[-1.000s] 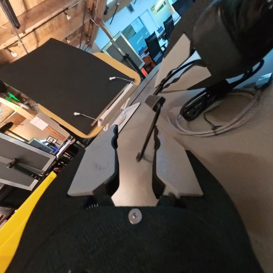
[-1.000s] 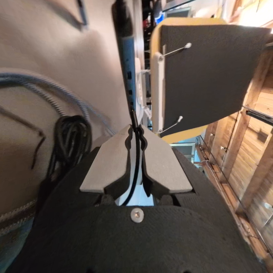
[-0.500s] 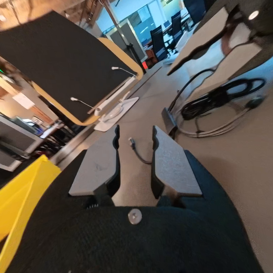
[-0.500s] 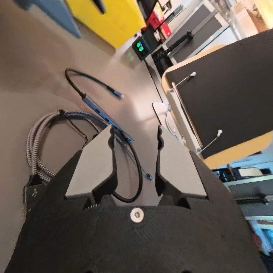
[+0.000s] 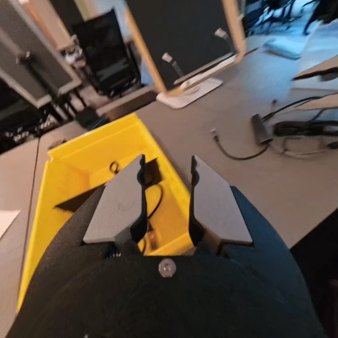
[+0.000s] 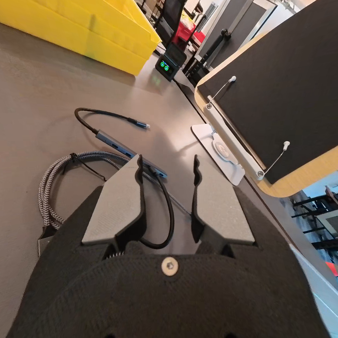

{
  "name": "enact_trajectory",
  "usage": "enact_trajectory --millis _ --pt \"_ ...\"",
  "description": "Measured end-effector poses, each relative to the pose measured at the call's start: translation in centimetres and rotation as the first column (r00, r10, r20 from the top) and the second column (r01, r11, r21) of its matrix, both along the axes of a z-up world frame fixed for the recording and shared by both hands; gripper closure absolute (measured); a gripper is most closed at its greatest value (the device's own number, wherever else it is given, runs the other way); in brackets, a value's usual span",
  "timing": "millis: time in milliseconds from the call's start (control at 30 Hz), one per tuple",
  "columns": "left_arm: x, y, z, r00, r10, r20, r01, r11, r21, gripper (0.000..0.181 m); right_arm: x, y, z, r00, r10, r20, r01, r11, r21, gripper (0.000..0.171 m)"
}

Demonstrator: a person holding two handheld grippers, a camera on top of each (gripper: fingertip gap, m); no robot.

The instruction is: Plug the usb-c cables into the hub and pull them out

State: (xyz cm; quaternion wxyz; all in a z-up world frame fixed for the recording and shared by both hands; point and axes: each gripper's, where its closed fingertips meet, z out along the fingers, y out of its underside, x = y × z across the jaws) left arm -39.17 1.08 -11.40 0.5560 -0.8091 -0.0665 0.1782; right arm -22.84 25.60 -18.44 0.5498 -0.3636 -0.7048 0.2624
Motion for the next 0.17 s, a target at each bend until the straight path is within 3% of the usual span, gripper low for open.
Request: enact_trajectory --millis 167 --pt "-4.4 -3.0 -5.2 0.987 0.043 0.154 -0.006 0.972 -0.234 0.138 0.0 0.5 -0.3 1.0 -0.013 0.01 0.013 1.0 -0.013 0.119"
